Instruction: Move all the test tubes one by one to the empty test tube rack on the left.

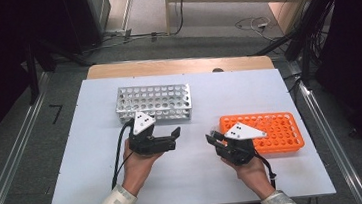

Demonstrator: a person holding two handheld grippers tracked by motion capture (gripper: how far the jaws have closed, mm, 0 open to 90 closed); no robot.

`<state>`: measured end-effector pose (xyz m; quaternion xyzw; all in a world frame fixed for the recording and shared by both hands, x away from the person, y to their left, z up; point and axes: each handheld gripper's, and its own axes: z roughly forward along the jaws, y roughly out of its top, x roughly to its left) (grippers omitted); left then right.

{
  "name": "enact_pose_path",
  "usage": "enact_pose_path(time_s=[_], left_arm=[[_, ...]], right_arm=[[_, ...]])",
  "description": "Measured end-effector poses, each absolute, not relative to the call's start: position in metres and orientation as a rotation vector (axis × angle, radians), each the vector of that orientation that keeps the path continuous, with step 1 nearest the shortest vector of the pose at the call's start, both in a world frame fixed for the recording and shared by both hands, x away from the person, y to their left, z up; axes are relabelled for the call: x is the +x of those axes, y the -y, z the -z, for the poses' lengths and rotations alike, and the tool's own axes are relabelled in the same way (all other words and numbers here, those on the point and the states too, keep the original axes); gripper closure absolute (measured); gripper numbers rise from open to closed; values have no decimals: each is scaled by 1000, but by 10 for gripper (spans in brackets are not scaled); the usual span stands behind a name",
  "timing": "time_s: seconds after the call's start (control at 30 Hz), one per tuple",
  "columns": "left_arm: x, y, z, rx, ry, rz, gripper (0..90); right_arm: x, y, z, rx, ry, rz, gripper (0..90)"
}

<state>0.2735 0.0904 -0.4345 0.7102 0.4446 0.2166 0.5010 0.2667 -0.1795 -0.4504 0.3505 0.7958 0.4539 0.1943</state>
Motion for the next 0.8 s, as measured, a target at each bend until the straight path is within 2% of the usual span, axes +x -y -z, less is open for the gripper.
enact_pose_path(time_s=[0.3,0.57,0.8], left_arm=[[266,-79,431,1722,-1011,-498,100],[257,-67,428,1736,-929,-493,180],[254,-60,431,1787,-885,-504,300]], right_arm=[[269,155,453,951,-2284,-1290,729],[272,135,455,922,-2299,-1272,728],[271,121,455,903,-2322,-1241,728]])
